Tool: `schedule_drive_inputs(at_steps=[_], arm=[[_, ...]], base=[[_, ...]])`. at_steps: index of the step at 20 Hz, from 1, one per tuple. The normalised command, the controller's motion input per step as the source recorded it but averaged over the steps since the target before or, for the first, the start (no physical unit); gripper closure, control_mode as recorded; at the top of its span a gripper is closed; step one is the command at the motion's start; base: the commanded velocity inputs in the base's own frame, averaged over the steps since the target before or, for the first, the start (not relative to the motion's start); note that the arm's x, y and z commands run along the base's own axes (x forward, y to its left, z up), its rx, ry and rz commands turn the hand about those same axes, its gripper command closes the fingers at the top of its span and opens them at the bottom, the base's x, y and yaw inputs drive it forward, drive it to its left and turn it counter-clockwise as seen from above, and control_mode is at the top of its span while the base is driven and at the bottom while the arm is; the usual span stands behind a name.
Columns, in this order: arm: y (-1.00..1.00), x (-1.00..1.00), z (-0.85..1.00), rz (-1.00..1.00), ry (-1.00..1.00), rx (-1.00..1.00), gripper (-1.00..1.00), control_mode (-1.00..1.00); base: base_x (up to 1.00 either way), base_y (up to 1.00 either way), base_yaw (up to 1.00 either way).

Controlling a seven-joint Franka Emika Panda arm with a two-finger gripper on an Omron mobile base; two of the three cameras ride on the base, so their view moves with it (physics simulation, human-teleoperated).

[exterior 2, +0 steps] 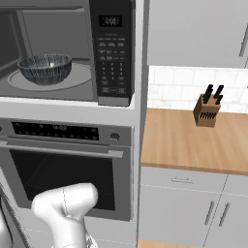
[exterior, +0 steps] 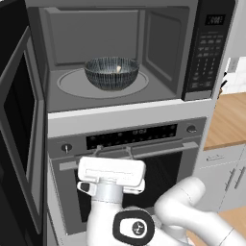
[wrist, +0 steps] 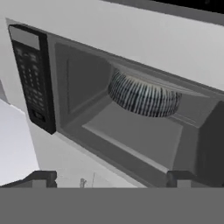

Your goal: Pick the mushroom from the sink and place it in the bowl. Then pick the bowl and place it in the microwave. Then close the microwave door and press the start button.

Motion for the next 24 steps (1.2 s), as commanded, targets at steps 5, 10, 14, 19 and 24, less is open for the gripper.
schedule_drive_inputs(at_steps=[5, 10, 14, 19, 24], arm=[[0.71, 0.00, 0.00, -0.23, 0.00, -0.09, -1.00, -1.00], [0.74, 0.00, -0.06, -0.22, 0.03, -0.13, -1.00, -1.00], [0.70, 0.02, -0.20, -0.27, 0.14, -0.15, -1.00, -1.00], [0.57, 0.08, -0.29, -0.26, 0.18, -0.16, -1.00, -1.00], [0.58, 0.12, -0.38, -0.26, 0.15, -0.19, -1.00, -1.00]], base=[[0.00, 0.00, 0.00], [0.00, 0.00, 0.00], [0.00, 0.00, 0.00], [0.00, 0.00, 0.00], [0.00, 0.00, 0.00]])
